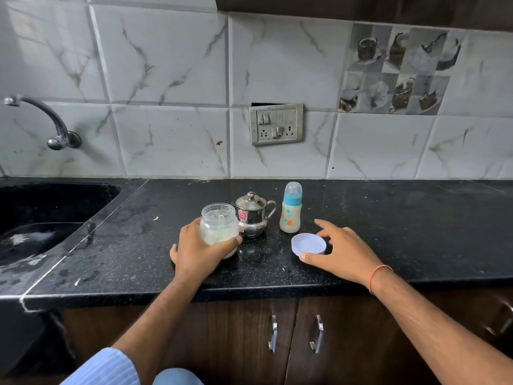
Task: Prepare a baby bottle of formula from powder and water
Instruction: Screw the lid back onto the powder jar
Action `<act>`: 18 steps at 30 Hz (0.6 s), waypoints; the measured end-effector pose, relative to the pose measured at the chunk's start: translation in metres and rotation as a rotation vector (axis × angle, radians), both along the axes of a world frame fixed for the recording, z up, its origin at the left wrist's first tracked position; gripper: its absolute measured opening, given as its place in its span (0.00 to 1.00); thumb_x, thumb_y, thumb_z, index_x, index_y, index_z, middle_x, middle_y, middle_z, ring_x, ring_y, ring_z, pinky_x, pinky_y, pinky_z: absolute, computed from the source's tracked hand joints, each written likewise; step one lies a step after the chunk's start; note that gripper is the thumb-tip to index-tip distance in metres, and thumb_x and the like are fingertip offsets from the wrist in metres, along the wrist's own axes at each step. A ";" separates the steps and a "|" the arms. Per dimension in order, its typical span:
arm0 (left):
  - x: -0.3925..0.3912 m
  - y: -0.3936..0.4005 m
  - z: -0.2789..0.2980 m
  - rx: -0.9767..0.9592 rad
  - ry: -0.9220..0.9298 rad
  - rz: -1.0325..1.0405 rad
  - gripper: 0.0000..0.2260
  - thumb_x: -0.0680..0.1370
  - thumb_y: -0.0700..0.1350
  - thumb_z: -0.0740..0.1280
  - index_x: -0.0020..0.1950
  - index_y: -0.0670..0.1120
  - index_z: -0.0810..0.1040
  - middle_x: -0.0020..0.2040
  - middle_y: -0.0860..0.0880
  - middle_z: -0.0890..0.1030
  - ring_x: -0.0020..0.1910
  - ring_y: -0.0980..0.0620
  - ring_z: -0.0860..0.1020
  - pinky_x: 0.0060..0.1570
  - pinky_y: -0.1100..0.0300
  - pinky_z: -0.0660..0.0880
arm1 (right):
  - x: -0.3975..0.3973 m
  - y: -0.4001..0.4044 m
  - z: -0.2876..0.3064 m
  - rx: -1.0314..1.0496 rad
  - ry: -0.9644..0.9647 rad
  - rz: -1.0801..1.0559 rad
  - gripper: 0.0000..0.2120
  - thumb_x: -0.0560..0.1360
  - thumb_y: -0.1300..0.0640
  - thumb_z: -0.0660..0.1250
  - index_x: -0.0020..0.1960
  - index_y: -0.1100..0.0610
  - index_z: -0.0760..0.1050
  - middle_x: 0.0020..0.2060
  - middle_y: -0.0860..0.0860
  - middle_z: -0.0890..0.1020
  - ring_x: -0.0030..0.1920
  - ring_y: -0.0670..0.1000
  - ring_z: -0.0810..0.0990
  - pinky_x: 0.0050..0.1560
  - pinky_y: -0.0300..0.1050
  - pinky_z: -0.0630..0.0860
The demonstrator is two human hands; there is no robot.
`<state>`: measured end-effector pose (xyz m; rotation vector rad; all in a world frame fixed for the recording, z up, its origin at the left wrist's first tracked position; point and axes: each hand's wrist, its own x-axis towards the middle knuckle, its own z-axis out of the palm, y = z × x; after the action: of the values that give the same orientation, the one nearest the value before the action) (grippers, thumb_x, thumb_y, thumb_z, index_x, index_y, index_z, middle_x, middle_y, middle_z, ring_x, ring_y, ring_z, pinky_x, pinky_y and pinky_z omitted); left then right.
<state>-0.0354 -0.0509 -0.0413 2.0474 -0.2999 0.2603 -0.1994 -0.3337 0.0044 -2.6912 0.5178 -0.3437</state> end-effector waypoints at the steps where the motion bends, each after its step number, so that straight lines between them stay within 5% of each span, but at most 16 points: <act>1: -0.003 0.001 0.000 0.007 -0.012 -0.042 0.37 0.57 0.78 0.76 0.61 0.62 0.79 0.59 0.62 0.84 0.64 0.53 0.81 0.74 0.34 0.70 | -0.001 0.006 0.004 -0.005 -0.001 0.029 0.53 0.64 0.22 0.71 0.83 0.39 0.58 0.68 0.37 0.79 0.72 0.48 0.72 0.68 0.55 0.76; 10: -0.023 0.002 0.002 0.098 0.006 -0.348 0.35 0.57 0.76 0.79 0.59 0.70 0.74 0.55 0.71 0.83 0.62 0.62 0.82 0.77 0.45 0.73 | -0.004 0.049 0.045 -0.257 -0.031 0.193 0.43 0.66 0.29 0.73 0.77 0.39 0.66 0.70 0.39 0.77 0.67 0.49 0.72 0.60 0.52 0.77; 18: -0.022 0.004 0.003 0.165 0.016 -0.415 0.44 0.55 0.76 0.80 0.68 0.65 0.77 0.57 0.69 0.84 0.65 0.59 0.82 0.74 0.49 0.76 | 0.013 0.076 0.084 -0.336 -0.107 0.303 0.43 0.67 0.37 0.76 0.80 0.39 0.65 0.72 0.41 0.76 0.68 0.50 0.76 0.60 0.47 0.76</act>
<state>-0.0577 -0.0469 -0.0386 2.0902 -0.7449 -0.0386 -0.1859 -0.2580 0.0881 -2.9909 0.0154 -0.5230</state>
